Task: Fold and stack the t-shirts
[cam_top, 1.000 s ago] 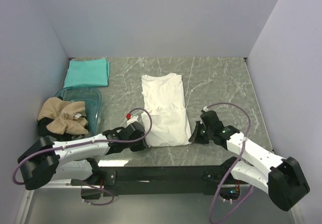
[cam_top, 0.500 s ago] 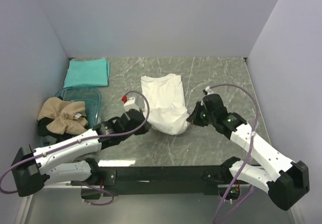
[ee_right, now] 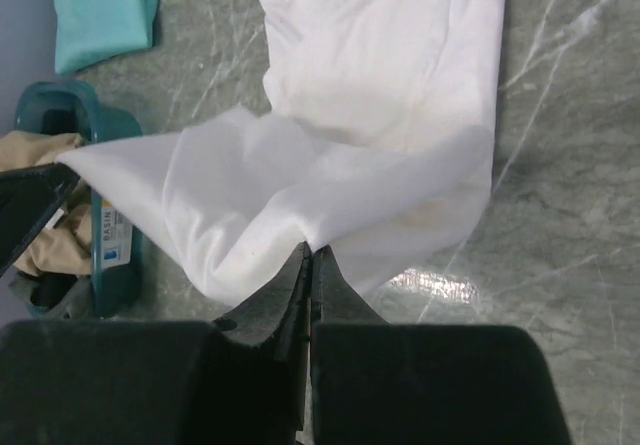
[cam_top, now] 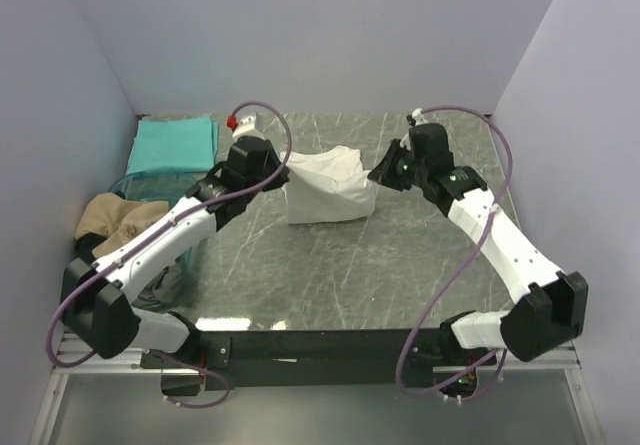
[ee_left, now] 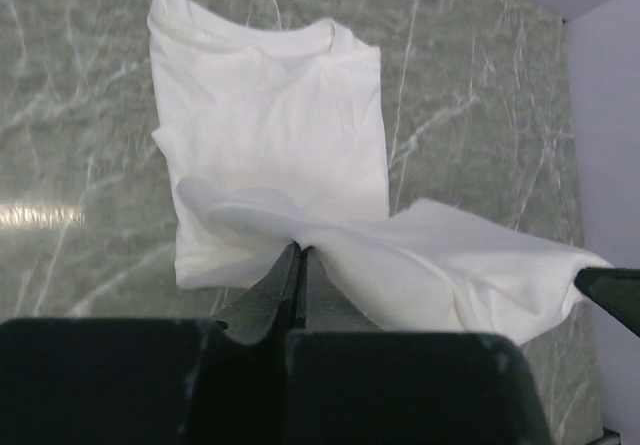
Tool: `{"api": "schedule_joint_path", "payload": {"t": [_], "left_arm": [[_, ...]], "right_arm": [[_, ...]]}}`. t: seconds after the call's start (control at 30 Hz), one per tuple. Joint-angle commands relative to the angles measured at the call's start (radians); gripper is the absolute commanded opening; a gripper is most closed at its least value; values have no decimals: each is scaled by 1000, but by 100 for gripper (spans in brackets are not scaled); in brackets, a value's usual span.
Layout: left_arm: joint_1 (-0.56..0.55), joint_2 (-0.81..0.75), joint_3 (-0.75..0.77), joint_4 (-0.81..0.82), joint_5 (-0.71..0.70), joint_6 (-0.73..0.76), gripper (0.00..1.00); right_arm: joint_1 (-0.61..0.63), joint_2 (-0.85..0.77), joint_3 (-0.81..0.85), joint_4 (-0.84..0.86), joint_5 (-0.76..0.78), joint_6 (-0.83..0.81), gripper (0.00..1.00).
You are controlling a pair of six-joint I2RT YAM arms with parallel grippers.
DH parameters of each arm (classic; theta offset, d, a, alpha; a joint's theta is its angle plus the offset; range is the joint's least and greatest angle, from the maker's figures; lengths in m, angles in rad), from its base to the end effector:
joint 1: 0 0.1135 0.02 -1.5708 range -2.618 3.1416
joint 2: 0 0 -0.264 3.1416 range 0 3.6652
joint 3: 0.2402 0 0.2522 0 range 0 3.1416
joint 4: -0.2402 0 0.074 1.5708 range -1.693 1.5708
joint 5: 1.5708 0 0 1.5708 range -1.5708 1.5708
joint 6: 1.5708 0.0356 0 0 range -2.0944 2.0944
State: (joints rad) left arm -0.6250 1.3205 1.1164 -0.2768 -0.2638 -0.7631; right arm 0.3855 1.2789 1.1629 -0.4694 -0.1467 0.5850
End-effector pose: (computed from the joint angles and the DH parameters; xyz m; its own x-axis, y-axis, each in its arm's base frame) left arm 0.2509 -0.1696 0.3282 -0.5319 -0.4390 -0.7241 0.0135 0.8506 -0.5256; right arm 0.2624 0.1121 0.3372 -0.6946 0.3077 -0.6503 -0.1215 0.8408 0.5276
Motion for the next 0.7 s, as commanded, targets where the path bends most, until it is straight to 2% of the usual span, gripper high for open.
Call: {"api": "schedule_joint_path", "payload": {"t": [0.0, 0.23, 0.67], "left_arm": [[57, 69, 95, 48, 63, 70, 1], [149, 216, 244, 42, 118, 104, 1], [284, 561, 485, 11, 218, 117, 1]], "right_arm": [[-33, 81, 107, 0, -89, -43, 0], [-94, 293, 299, -32, -204, -79, 0], [-168, 701, 676, -66, -295, -60, 0]]}}
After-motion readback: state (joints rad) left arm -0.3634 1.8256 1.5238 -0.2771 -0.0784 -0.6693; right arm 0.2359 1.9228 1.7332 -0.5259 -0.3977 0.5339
